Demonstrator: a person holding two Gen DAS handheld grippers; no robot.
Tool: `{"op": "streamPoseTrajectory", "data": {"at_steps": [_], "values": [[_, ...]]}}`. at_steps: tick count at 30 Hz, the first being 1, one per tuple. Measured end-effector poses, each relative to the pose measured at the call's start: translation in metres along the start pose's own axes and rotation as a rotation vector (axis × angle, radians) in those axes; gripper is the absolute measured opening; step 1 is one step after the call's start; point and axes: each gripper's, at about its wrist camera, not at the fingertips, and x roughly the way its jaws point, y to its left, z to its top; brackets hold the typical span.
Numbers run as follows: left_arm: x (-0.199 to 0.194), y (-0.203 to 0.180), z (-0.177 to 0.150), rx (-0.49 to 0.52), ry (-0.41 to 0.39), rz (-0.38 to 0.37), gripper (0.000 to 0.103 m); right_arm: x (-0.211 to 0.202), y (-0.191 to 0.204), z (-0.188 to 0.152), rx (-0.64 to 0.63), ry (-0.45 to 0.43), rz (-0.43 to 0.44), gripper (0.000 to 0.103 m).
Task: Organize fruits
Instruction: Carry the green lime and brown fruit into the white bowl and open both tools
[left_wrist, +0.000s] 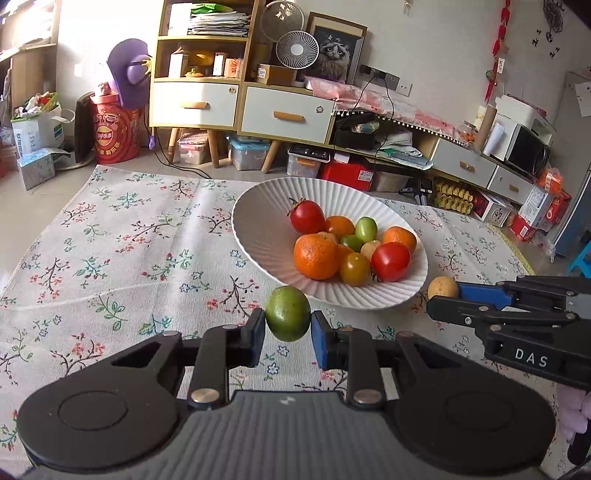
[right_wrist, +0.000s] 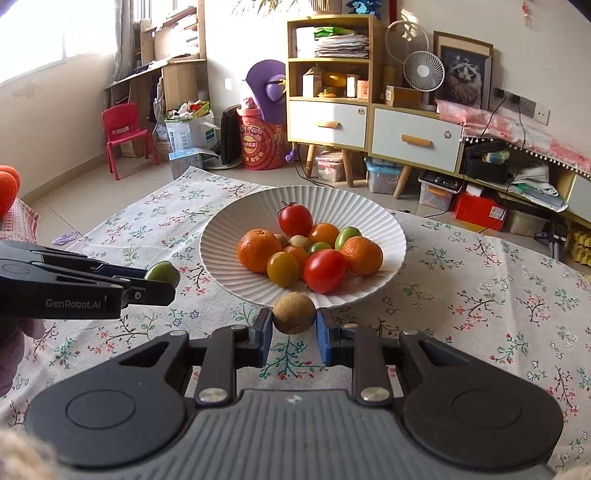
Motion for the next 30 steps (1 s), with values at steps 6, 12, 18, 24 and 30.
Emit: {"op": "streamPoseTrajectory", "data": {"at_steps": [6, 12, 18, 24, 30], "values": [[0.015, 0.007, 0.029, -0.016, -0.016, -0.025, 0.032, 0.008, -0.009, 0.02, -0.01, -0.026, -0.014, 0.023], [0.042, 0.009, 0.047, -0.023, 0.003, -0.038, 0.032, 0.027, -0.015, 0.042, -0.006, -0.045, -0.028, 0.023], [0.066, 0.012, 0.055, -0.022, 0.039, -0.056, 0.032, 0.05, -0.022, 0.057, -0.017, -0.033, -0.045, 0.023], [0.079, 0.016, 0.056, -0.055, 0.055, -0.076, 0.033, 0.069, -0.026, 0.066, -0.035, -0.005, -0.056, 0.023], [0.087, 0.017, 0.06, -0.063, 0.079, -0.082, 0.032, 0.087, -0.029, 0.072, -0.038, 0.053, -0.072, 0.023]]}}
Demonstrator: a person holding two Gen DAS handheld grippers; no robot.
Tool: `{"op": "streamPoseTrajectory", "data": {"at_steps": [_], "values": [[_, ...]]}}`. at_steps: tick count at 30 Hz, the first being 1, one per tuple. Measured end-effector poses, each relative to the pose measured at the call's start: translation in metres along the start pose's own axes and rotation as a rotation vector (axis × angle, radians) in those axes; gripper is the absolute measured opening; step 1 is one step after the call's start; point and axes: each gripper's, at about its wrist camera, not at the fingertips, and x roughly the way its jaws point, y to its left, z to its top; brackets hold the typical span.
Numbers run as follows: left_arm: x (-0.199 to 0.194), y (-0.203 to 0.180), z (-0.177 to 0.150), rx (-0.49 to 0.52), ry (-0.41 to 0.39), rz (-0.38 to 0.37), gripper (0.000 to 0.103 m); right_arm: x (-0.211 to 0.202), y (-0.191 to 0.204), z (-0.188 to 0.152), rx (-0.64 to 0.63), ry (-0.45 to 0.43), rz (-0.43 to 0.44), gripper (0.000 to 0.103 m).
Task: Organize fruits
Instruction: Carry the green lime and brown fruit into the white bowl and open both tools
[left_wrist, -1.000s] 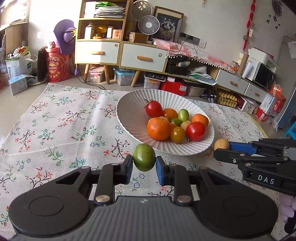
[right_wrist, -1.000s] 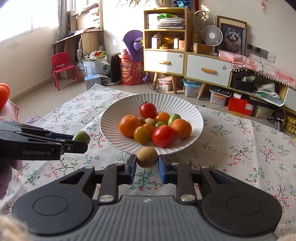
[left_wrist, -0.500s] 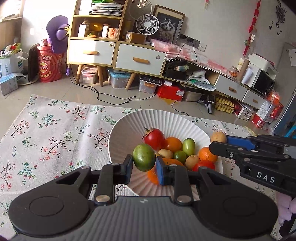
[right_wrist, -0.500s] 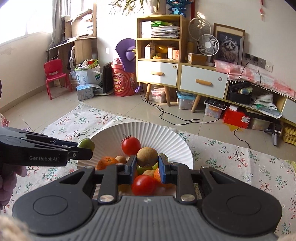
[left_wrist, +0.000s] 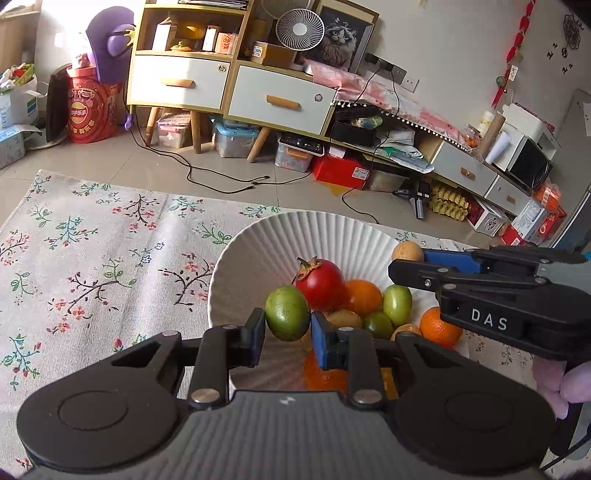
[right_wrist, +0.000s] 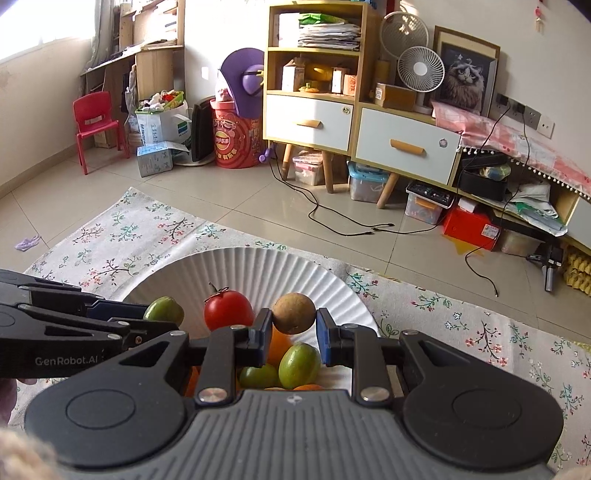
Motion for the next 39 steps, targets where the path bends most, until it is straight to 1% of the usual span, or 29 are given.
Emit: {"op": "streamPoseTrajectory", "data": {"at_steps": [13, 24, 26, 29, 31, 32, 33, 34, 37, 38, 39], "values": [[0.008, 0.0, 0.006, 0.015, 0.022, -0.028, 0.033, 0.034, 0.007, 0.013, -0.025, 0.081, -0.002, 0.023], [0.011, 0.001, 0.006, 0.028, 0.019, -0.03, 0.034, 0.04, 0.007, 0.012, -0.033, 0.093, 0.017, 0.023], [0.01, 0.001, 0.006, 0.027, 0.016, -0.027, 0.034, 0.039, 0.008, 0.013, -0.034, 0.089, 0.011, 0.025], [0.007, 0.001, 0.006, 0.023, 0.011, -0.025, 0.038, 0.035, 0.006, 0.014, -0.026, 0.078, 0.008, 0.03], [0.004, 0.001, 0.005, 0.022, 0.006, -0.026, 0.042, 0.031, 0.005, 0.014, -0.02, 0.068, -0.001, 0.036], [0.002, 0.001, 0.004, 0.018, 0.003, -0.027, 0.046, 0.028, 0.004, 0.014, -0.016, 0.063, -0.005, 0.037], [0.0, 0.001, 0.004, 0.015, 0.0, -0.029, 0.049, 0.025, 0.003, 0.014, -0.01, 0.058, -0.008, 0.041], [-0.004, 0.0, 0.003, 0.014, -0.004, -0.03, 0.051, 0.021, 0.002, 0.013, -0.003, 0.052, -0.012, 0.046], [-0.012, -0.002, 0.0, 0.018, -0.011, -0.034, 0.057, 0.008, -0.004, 0.009, 0.016, 0.034, -0.023, 0.054], [-0.016, -0.003, -0.002, 0.019, -0.014, -0.032, 0.06, 0.004, -0.005, 0.007, 0.019, 0.03, -0.026, 0.055], [-0.019, -0.003, -0.003, 0.02, -0.017, -0.03, 0.063, -0.001, -0.007, 0.005, 0.024, 0.027, -0.029, 0.058]]}}
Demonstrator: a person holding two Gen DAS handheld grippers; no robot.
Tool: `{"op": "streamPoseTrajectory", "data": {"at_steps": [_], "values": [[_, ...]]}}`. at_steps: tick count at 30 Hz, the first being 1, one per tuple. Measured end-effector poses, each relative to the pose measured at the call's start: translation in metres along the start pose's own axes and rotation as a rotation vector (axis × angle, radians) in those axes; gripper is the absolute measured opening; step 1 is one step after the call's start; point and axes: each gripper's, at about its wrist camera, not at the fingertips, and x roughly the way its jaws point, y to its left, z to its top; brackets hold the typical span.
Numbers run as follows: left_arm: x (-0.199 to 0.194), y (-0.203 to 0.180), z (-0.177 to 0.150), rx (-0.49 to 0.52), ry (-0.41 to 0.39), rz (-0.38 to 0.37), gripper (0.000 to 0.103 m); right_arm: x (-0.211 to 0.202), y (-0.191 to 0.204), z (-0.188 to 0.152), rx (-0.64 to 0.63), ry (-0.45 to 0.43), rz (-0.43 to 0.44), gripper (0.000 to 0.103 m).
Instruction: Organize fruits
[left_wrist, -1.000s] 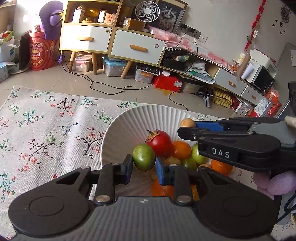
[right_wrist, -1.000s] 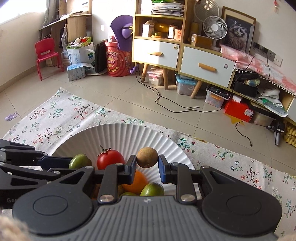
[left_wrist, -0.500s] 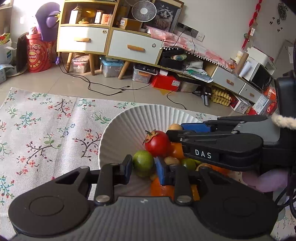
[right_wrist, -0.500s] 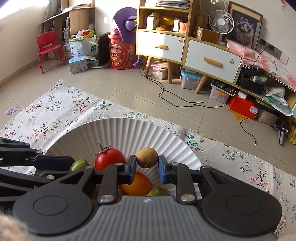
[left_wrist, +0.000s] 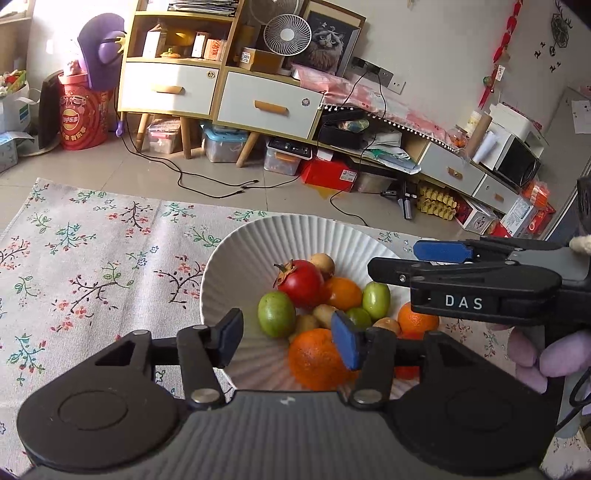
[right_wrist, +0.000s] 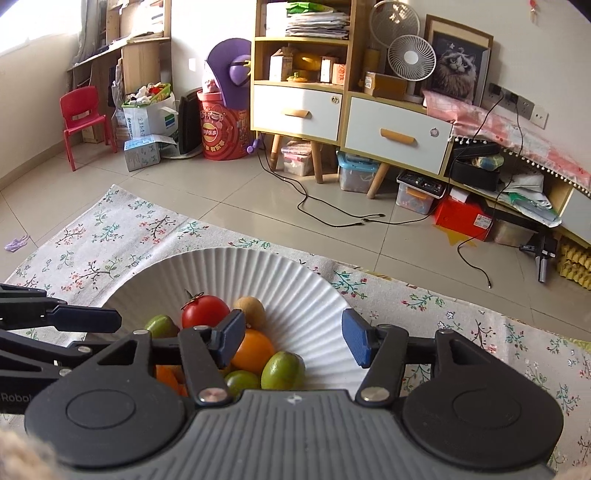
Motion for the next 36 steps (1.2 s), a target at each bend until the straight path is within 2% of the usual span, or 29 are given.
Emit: {"op": "streamPoseTrajectory", "data": {"at_steps": [4, 12, 18, 23, 25, 27, 31, 36], "values": [[-0.014, -0.003, -0.007, 0.014, -0.015, 0.015, 0.072, -0.019, -0.008, -0.01, 0.027, -0.018, -0.008, 0.068], [-0.038, -0.01, -0.028, 0.015, -0.021, 0.042, 0.092, -0.051, -0.016, -0.034, 0.088, -0.038, -0.02, 0.074], [-0.055, -0.022, -0.047, 0.045, -0.032, 0.114, 0.103, -0.074, -0.006, -0.055, 0.123, -0.035, -0.033, 0.083], [-0.073, -0.034, -0.064, 0.084, -0.022, 0.176, 0.103, -0.089, 0.009, -0.071, 0.13, 0.002, -0.063, 0.087], [-0.076, -0.039, -0.068, 0.097, -0.003, 0.197, 0.103, -0.097, 0.01, -0.077, 0.162, 0.0, -0.09, 0.094], [-0.079, -0.044, -0.074, 0.109, 0.019, 0.22, 0.103, -0.102, 0.009, -0.082, 0.197, 0.006, -0.124, 0.095], [-0.083, -0.051, -0.081, 0.089, 0.058, 0.281, 0.103, -0.107, 0.012, -0.094, 0.214, 0.045, -0.186, 0.098], [-0.088, -0.056, -0.088, 0.07, 0.071, 0.288, 0.103, -0.114, 0.021, -0.105, 0.19, 0.041, -0.212, 0.102]]}}
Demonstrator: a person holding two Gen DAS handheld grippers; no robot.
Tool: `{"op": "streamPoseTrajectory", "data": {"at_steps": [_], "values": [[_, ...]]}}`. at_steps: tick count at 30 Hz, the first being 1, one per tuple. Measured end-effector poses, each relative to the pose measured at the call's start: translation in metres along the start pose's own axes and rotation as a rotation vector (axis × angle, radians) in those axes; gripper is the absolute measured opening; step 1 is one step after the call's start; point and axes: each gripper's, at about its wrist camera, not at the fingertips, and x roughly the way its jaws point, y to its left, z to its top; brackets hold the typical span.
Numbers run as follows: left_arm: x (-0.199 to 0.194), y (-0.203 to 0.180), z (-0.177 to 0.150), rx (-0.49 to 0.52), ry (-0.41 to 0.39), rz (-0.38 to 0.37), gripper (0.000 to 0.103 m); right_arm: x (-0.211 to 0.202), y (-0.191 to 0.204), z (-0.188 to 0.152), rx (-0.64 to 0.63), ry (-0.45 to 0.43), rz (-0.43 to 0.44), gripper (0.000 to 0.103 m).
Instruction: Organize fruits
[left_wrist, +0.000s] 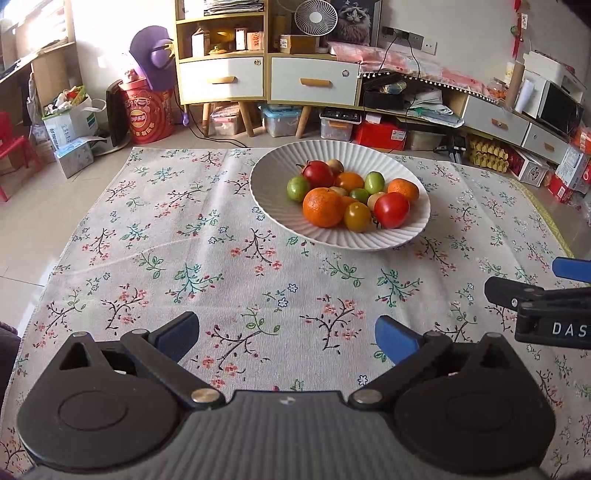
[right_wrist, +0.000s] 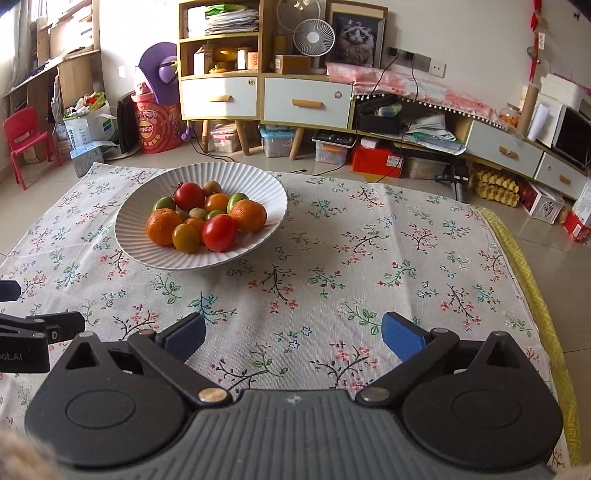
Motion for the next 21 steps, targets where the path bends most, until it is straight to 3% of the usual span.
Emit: {"op": "streamPoseTrajectory", "data": {"at_steps": [14, 21], "values": [[0.006, 0.0, -0.001, -0.026, 0.021, 0.012, 0.103, 0.018, -0.003, -0.007, 0.071, 0.083, 0.003, 0.102], [0.002, 0.0, -0.001, -0.032, 0.013, 0.014, 0.103, 0.009, 0.002, -0.006, 0.062, 0.065, 0.001, 0.102]]}}
